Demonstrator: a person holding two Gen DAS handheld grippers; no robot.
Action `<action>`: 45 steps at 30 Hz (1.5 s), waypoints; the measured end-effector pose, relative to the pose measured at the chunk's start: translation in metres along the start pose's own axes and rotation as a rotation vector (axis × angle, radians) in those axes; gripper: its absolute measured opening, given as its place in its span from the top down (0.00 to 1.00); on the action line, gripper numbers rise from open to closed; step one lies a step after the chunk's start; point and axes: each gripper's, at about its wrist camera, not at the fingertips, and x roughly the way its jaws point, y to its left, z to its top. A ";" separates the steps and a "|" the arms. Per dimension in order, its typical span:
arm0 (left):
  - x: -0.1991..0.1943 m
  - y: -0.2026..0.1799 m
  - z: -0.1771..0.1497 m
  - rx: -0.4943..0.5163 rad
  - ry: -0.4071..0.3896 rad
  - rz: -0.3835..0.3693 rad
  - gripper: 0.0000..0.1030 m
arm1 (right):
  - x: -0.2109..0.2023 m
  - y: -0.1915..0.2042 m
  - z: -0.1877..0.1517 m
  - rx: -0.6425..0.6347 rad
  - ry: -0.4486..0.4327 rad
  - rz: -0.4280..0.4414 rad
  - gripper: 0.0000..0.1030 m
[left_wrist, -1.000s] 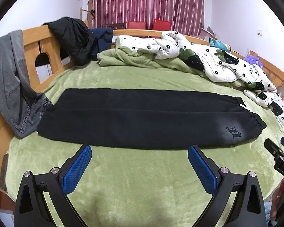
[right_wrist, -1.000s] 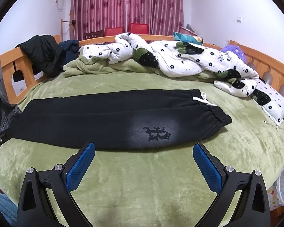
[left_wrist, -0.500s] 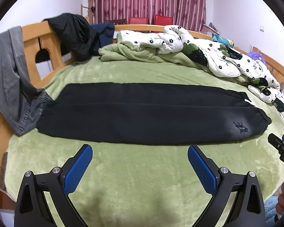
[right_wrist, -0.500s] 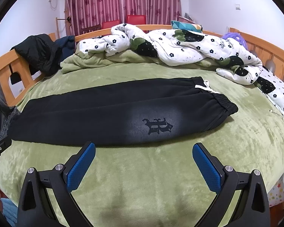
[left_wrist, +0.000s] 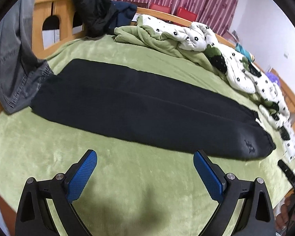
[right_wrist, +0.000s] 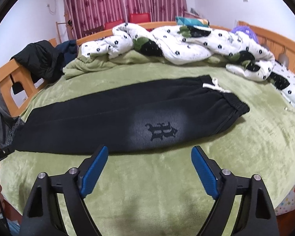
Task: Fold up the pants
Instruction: 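Grasp the waistband edge of the black sweatpants with the left gripper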
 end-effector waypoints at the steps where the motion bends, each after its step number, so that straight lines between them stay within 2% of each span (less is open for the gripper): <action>1: 0.004 0.008 -0.001 -0.008 -0.016 -0.012 0.04 | 0.005 -0.004 -0.001 0.015 0.005 0.002 0.23; 3: 0.021 0.030 -0.005 -0.062 -0.033 -0.022 0.05 | 0.017 -0.014 -0.004 0.057 0.013 0.008 0.24; 4: 0.029 0.035 -0.004 -0.096 -0.004 -0.016 0.06 | 0.022 -0.020 -0.007 0.075 0.014 0.013 0.24; 5: 0.040 0.046 -0.002 -0.150 0.035 -0.041 0.14 | 0.030 -0.027 -0.010 0.094 0.020 0.012 0.24; 7: 0.053 0.060 -0.005 -0.197 0.053 -0.079 0.15 | 0.043 -0.039 -0.017 0.124 0.033 0.010 0.27; 9: 0.068 0.074 -0.008 -0.212 0.070 -0.055 0.15 | 0.063 -0.053 -0.026 0.180 0.076 -0.008 0.32; 10: 0.074 0.078 -0.009 -0.216 0.077 -0.046 0.16 | 0.071 -0.060 -0.029 0.209 0.096 -0.008 0.38; 12: 0.091 0.089 -0.010 -0.252 0.103 -0.042 0.16 | 0.085 -0.071 -0.031 0.268 0.124 0.017 0.42; 16: 0.115 0.109 -0.011 -0.367 0.106 -0.068 0.20 | 0.110 -0.091 -0.018 0.353 0.159 0.074 0.42; 21: 0.126 0.110 0.000 -0.414 0.093 -0.068 0.21 | 0.150 -0.115 -0.005 0.482 0.185 0.102 0.42; 22: 0.129 0.111 0.002 -0.422 0.091 -0.044 0.25 | 0.158 -0.117 -0.004 0.502 0.189 0.107 0.42; 23: 0.131 0.112 0.003 -0.428 0.085 -0.025 0.36 | 0.162 -0.118 -0.002 0.516 0.171 0.098 0.42; 24: 0.132 0.113 0.005 -0.433 0.072 0.000 0.45 | 0.165 -0.117 0.003 0.516 0.151 0.083 0.50; 25: 0.133 0.114 0.007 -0.435 0.064 0.019 0.50 | 0.166 -0.114 0.007 0.508 0.147 0.072 0.69; 27: 0.135 0.116 0.014 -0.420 0.054 0.061 0.92 | 0.163 -0.107 0.018 0.498 0.137 0.050 0.82; 30: 0.118 0.115 0.028 -0.405 -0.013 0.023 0.92 | 0.142 -0.096 0.041 0.458 0.082 0.058 0.85; 33: 0.096 0.095 0.054 -0.299 -0.082 0.037 0.92 | 0.126 -0.087 0.075 0.386 0.044 0.098 0.85; 38: 0.085 0.061 0.102 -0.097 -0.143 0.095 0.92 | 0.126 -0.081 0.119 0.285 0.011 0.117 0.85; 41: 0.093 0.057 0.123 -0.071 -0.165 0.107 0.92 | 0.141 -0.073 0.141 0.209 -0.015 0.109 0.85; 44: 0.118 0.056 0.141 -0.066 -0.167 0.114 0.92 | 0.164 -0.067 0.154 0.160 -0.025 0.105 0.85; 45: 0.131 0.052 0.145 -0.038 -0.168 0.138 0.92 | 0.174 -0.066 0.155 0.145 -0.026 0.101 0.85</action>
